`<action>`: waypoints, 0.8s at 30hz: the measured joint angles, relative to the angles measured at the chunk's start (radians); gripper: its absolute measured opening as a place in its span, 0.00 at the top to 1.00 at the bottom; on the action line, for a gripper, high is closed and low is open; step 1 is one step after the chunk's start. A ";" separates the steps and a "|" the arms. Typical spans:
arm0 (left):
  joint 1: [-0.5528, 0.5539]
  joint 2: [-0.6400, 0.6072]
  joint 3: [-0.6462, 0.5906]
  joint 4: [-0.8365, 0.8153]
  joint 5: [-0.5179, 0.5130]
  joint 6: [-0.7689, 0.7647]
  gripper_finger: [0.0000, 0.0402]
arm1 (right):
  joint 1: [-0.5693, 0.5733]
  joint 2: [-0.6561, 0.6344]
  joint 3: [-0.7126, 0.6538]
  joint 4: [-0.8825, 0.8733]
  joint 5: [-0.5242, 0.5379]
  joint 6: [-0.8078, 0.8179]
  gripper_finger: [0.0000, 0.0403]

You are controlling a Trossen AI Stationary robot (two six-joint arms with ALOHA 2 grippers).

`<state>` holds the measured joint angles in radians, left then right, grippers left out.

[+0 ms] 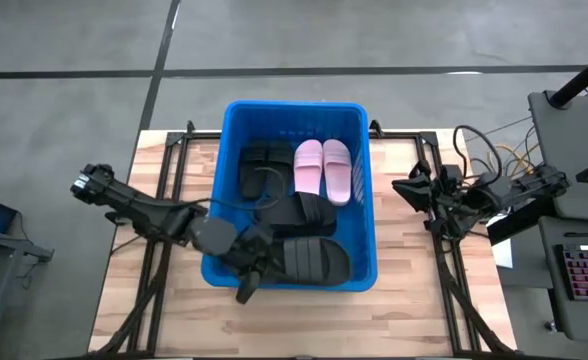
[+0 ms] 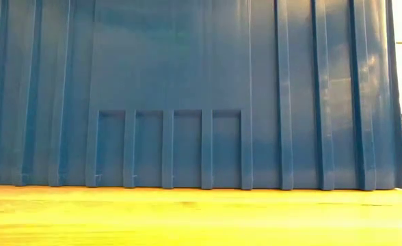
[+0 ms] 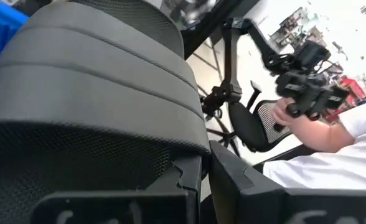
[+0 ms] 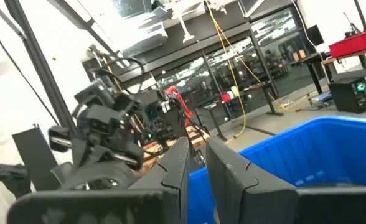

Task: Pick and place slides into bin
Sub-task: Put the black slide into the blue bin

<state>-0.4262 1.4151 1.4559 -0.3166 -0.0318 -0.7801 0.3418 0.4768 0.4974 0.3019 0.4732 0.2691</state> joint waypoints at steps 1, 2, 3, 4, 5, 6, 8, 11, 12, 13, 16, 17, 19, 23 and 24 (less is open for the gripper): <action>0.014 0.000 0.000 -0.010 0.021 0.002 1.00 | 0.000 0.000 0.008 -0.001 0.000 -0.001 0.88; 0.027 0.000 0.000 -0.028 0.036 0.003 1.00 | 0.000 0.000 0.015 -0.005 0.000 -0.007 0.88; 0.037 0.000 0.000 -0.054 0.047 0.003 1.00 | 0.000 0.000 0.022 -0.011 0.000 -0.014 0.88; 0.046 0.000 0.000 -0.083 0.056 0.005 1.00 | 0.000 0.001 0.030 -0.013 0.000 -0.022 0.88; 0.055 0.000 0.000 -0.115 0.065 0.008 1.00 | 0.000 0.001 0.038 -0.014 0.000 -0.033 0.88; 0.064 0.000 0.000 -0.146 0.074 0.012 1.00 | 0.000 0.001 0.046 -0.014 0.000 -0.042 0.88; 0.081 0.000 -0.001 -0.186 0.076 0.023 1.00 | 0.000 0.000 0.063 -0.013 0.000 -0.063 0.88; 0.106 0.000 -0.001 -0.200 0.078 0.056 1.00 | 0.000 0.001 0.088 -0.014 0.000 -0.104 0.88; 0.114 0.000 -0.001 -0.199 0.079 0.068 1.00 | 0.000 0.001 0.097 -0.014 0.000 -0.117 0.88; 0.120 0.000 -0.001 -0.199 0.080 0.081 1.00 | 0.000 0.001 0.106 -0.014 0.000 -0.129 0.88; 0.141 0.000 -0.002 -0.199 0.102 0.143 1.00 | 0.000 0.000 0.130 -0.013 0.003 -0.160 0.88; 0.146 0.002 -0.005 -0.200 0.112 0.171 1.00 | 0.000 0.000 0.137 -0.013 0.003 -0.171 0.88; 0.152 0.005 -0.010 -0.224 0.115 0.209 1.00 | 0.000 0.001 0.149 -0.014 0.010 -0.187 0.88; 0.167 0.005 -0.066 -0.239 0.119 0.227 1.00 | 0.000 0.004 0.170 -0.014 0.054 -0.195 0.88; 0.171 0.005 -0.084 -0.242 0.118 0.225 1.00 | 0.000 0.004 0.173 -0.014 0.055 -0.199 0.88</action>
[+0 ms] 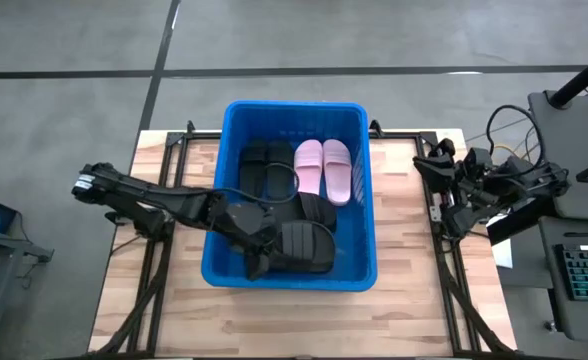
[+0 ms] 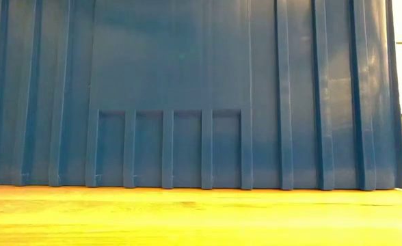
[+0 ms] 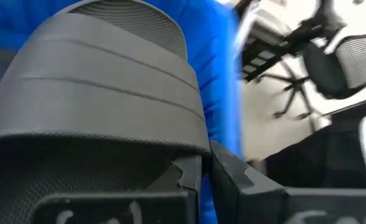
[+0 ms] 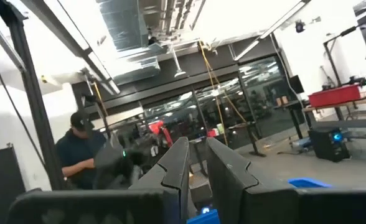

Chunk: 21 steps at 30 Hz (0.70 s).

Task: Pick and place slides into bin
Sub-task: Put the black slide into the blue bin

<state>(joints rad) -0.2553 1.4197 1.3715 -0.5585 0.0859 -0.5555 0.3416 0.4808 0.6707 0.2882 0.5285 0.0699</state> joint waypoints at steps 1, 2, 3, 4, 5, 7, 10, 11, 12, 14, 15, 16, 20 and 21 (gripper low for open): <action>0.004 0.000 -0.020 -0.002 -0.002 -0.004 1.00 | 0.000 0.000 0.002 0.000 0.000 -0.007 0.88; 0.007 0.001 -0.039 0.002 -0.002 -0.006 1.00 | 0.000 0.000 0.004 0.000 0.000 -0.017 0.88; 0.010 0.001 -0.061 0.021 -0.005 -0.006 1.00 | 0.000 0.000 0.006 0.000 0.000 -0.026 0.88; 0.013 0.001 -0.081 0.045 -0.008 0.002 1.00 | 0.000 0.000 0.007 0.000 0.000 -0.030 0.88; 0.015 0.001 -0.104 0.074 -0.008 0.016 1.00 | 0.000 0.000 0.008 -0.001 0.000 -0.030 0.88; 0.020 0.001 -0.155 0.142 -0.006 0.046 1.00 | 0.000 0.000 0.009 0.000 0.012 -0.030 0.88; 0.022 0.001 -0.229 0.208 0.025 0.065 1.00 | 0.000 0.000 0.009 0.000 0.039 -0.030 0.88; 0.022 0.001 -0.250 0.228 0.037 0.065 1.00 | 0.000 0.000 0.008 -0.001 0.050 -0.030 0.88; 0.022 0.001 -0.274 0.256 0.044 0.064 1.00 | 0.000 0.000 0.008 -0.001 0.054 -0.030 0.88; 0.022 0.001 -0.315 0.300 0.055 0.064 1.00 | 0.000 0.000 0.008 0.000 0.058 -0.030 0.88; 0.022 0.001 -0.335 0.320 0.056 0.060 1.00 | 0.000 0.000 0.008 0.000 0.059 -0.030 0.88; 0.023 0.001 -0.353 0.345 0.057 0.047 1.00 | 0.000 0.000 0.008 0.000 0.060 -0.030 0.88; 0.040 0.001 -0.416 0.433 0.082 -0.020 1.00 | 0.000 0.000 0.008 0.000 0.060 -0.027 0.88; 0.043 0.001 -0.434 0.450 0.088 -0.041 1.00 | 0.000 0.000 0.008 0.000 0.060 -0.027 0.88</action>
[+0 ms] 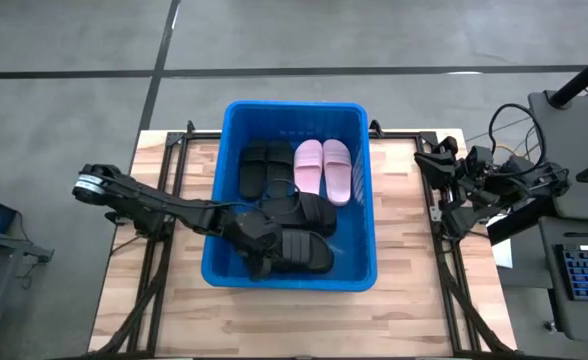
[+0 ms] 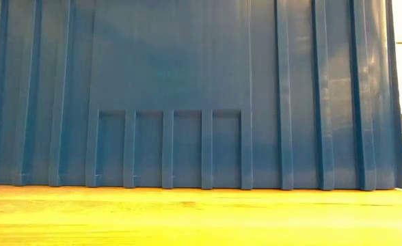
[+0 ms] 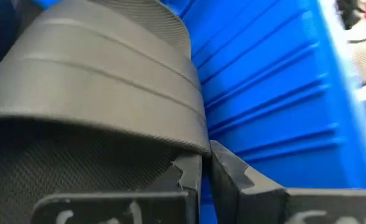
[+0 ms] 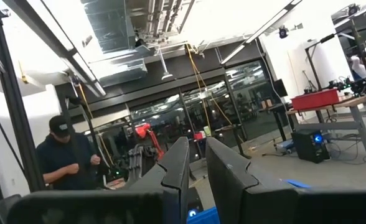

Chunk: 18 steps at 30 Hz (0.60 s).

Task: Pick and place slides into bin
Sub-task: Put the black slide into the blue bin

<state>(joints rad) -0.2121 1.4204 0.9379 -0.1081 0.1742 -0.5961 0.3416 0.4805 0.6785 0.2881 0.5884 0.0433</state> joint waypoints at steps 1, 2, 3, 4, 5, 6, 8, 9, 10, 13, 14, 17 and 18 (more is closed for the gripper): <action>0.002 0.000 -0.019 0.014 0.001 -0.014 1.00 | 0.000 0.000 0.000 0.000 0.000 0.000 0.88; 0.003 0.000 -0.034 0.021 0.002 -0.024 1.00 | 0.000 0.000 0.000 0.000 0.000 -0.001 0.88; 0.003 0.000 -0.048 0.029 0.005 -0.027 1.00 | 0.000 0.000 0.000 0.000 0.000 -0.001 0.88; 0.004 0.000 -0.058 0.037 0.008 -0.028 1.00 | 0.000 0.000 0.000 0.000 0.004 -0.002 0.88; 0.004 0.000 -0.067 0.043 0.008 -0.028 1.00 | 0.000 0.000 0.000 0.000 0.014 -0.002 0.88; 0.006 -0.001 -0.077 0.051 0.009 -0.028 1.00 | 0.000 0.000 0.000 0.000 0.016 -0.003 0.88; 0.010 0.002 -0.094 0.068 0.018 -0.040 1.00 | 0.000 0.000 0.000 0.001 0.016 -0.003 0.88; 0.013 0.004 -0.100 0.084 0.022 -0.050 1.00 | 0.000 0.000 0.000 0.001 0.016 -0.002 0.88; 0.015 0.004 -0.108 0.111 0.032 -0.052 1.00 | 0.000 0.000 -0.001 0.001 0.016 -0.002 0.88; 0.018 0.004 -0.141 0.201 0.051 -0.055 1.00 | 0.000 0.000 -0.001 0.002 0.016 -0.001 0.88; 0.020 0.006 -0.153 0.213 0.053 -0.066 1.00 | 0.000 0.000 -0.001 0.002 0.016 -0.001 0.88; 0.027 0.015 -0.182 0.224 0.065 -0.110 1.00 | 0.000 0.000 -0.001 0.005 0.016 -0.001 0.88; 0.028 0.015 -0.193 0.234 0.065 -0.127 1.00 | 0.000 0.000 -0.001 0.007 0.016 -0.001 0.88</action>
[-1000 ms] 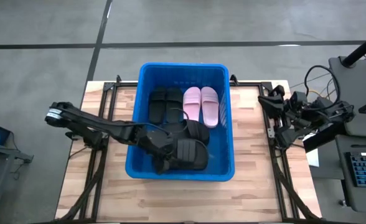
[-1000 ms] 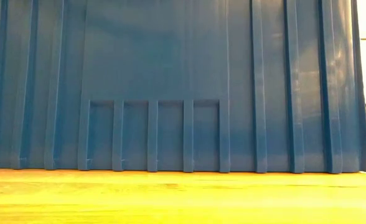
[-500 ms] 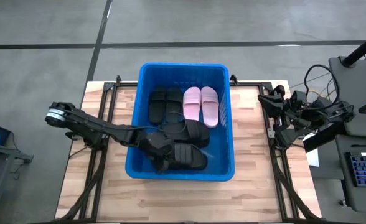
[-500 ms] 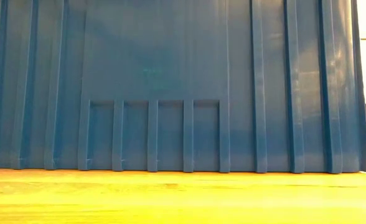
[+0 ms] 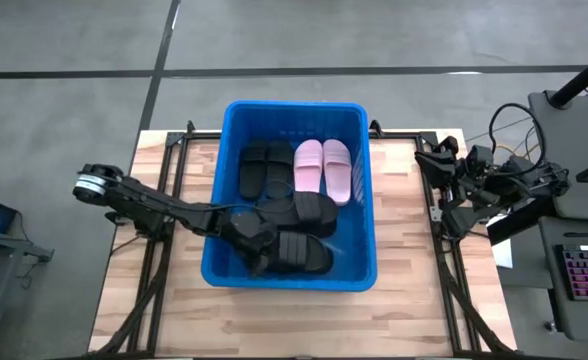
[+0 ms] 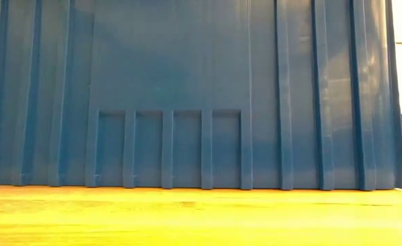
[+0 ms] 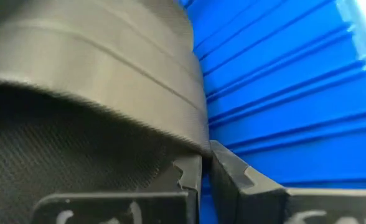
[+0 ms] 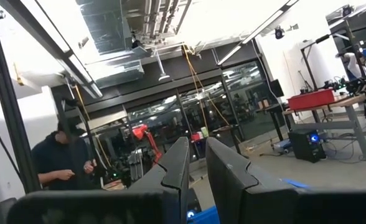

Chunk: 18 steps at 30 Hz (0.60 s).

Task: Pick and place slides into bin
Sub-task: Put the black slide into the blue bin

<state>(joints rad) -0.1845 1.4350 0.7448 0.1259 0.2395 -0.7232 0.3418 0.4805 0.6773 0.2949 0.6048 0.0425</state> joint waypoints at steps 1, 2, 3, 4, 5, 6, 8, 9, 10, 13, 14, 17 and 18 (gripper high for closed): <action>0.000 -0.001 -0.011 0.017 0.000 -0.005 1.00 | 0.000 0.000 0.000 0.001 0.000 0.000 0.88; 0.000 -0.002 -0.019 0.026 0.000 -0.005 1.00 | 0.000 0.000 0.000 0.001 0.000 0.000 0.88; 0.001 -0.002 -0.026 0.032 0.000 -0.004 1.00 | 0.000 0.000 0.000 0.001 0.000 0.000 0.88; 0.002 -0.001 -0.030 0.036 0.004 -0.004 1.00 | 0.000 0.000 0.000 0.002 0.000 0.000 0.88; 0.002 0.000 -0.032 0.040 0.006 -0.004 1.00 | 0.000 -0.001 0.000 0.003 0.000 0.000 0.88; 0.002 0.000 -0.032 0.050 0.004 -0.005 1.00 | 0.000 -0.001 0.000 0.004 0.000 0.001 0.88; 0.002 -0.001 -0.029 0.055 0.000 -0.005 1.00 | 0.000 -0.002 0.000 0.005 0.000 0.001 0.88; 0.002 -0.001 -0.029 0.056 -0.004 -0.005 1.00 | 0.000 -0.002 0.000 0.006 0.000 -0.001 0.88; 0.004 0.003 -0.031 0.056 -0.004 -0.005 1.00 | 0.000 -0.002 0.000 0.006 0.000 -0.001 0.88; 0.011 0.009 -0.031 0.058 0.002 -0.041 0.96 | 0.000 -0.001 0.000 0.008 0.000 0.000 0.88; 0.013 0.009 -0.031 0.057 0.009 -0.052 0.94 | 0.000 -0.002 0.000 0.008 0.000 0.000 0.88; 0.015 0.010 -0.031 0.049 0.034 -0.078 0.86 | 0.000 -0.002 0.000 0.009 0.000 0.001 0.88; 0.016 0.010 -0.031 0.048 0.039 -0.095 0.82 | 0.000 -0.002 0.000 0.009 0.000 0.001 0.88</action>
<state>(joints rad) -0.1684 1.4446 0.7136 0.1739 0.2786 -0.8178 0.3419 0.4789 0.6769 0.3038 0.6044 0.0437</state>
